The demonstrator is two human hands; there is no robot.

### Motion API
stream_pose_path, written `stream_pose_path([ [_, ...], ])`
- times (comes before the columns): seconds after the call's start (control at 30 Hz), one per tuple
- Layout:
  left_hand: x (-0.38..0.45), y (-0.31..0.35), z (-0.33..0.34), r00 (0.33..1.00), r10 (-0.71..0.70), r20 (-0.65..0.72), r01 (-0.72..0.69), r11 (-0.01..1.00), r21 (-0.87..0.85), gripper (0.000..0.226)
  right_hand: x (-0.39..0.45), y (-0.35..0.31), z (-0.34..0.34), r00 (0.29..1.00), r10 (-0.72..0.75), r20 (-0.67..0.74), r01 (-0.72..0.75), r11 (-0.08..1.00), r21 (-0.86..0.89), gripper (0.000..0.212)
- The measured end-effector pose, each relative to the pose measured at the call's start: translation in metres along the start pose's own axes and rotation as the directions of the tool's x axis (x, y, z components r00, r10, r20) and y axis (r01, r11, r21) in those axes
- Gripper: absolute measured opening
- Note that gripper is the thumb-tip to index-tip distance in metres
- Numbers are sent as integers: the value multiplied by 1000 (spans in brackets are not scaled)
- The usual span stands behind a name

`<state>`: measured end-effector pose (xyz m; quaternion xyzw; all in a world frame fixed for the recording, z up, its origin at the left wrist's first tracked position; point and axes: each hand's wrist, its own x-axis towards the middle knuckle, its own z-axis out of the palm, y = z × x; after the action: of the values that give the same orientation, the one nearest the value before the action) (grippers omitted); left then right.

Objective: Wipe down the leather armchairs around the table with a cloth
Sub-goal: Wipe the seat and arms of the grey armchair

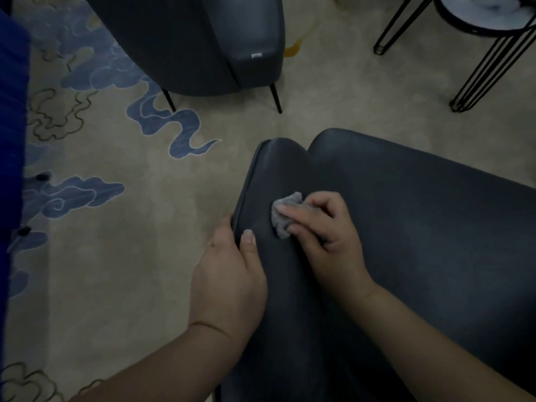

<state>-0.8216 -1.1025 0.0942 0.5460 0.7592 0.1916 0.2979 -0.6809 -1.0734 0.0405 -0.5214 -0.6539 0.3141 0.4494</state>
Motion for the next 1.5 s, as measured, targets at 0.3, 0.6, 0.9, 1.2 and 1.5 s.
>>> stream_pose_path([
  [0.3,1,-5,3,1000,-11,-20,11,1000,0,46,33,-6,18,984,133,-115,-134,991,4,30],
  [0.6,0,-3,1,1000,-13,-15,12,999,-35,49,91,-10,23,975,214,-65,-216,976,-27,24],
  [0.9,1,-3,2,1000,1,-18,-2,999,-47,42,61,-15,19,988,-130,87,140,983,-117,24],
  [1.2,-1,-2,2,1000,-15,-18,15,999,-29,42,102,8,24,927,352,-130,-340,935,105,25],
  [1.5,-2,0,1,999,-43,-8,43,999,2,38,-3,-12,12,935,331,-126,-324,943,68,34],
])
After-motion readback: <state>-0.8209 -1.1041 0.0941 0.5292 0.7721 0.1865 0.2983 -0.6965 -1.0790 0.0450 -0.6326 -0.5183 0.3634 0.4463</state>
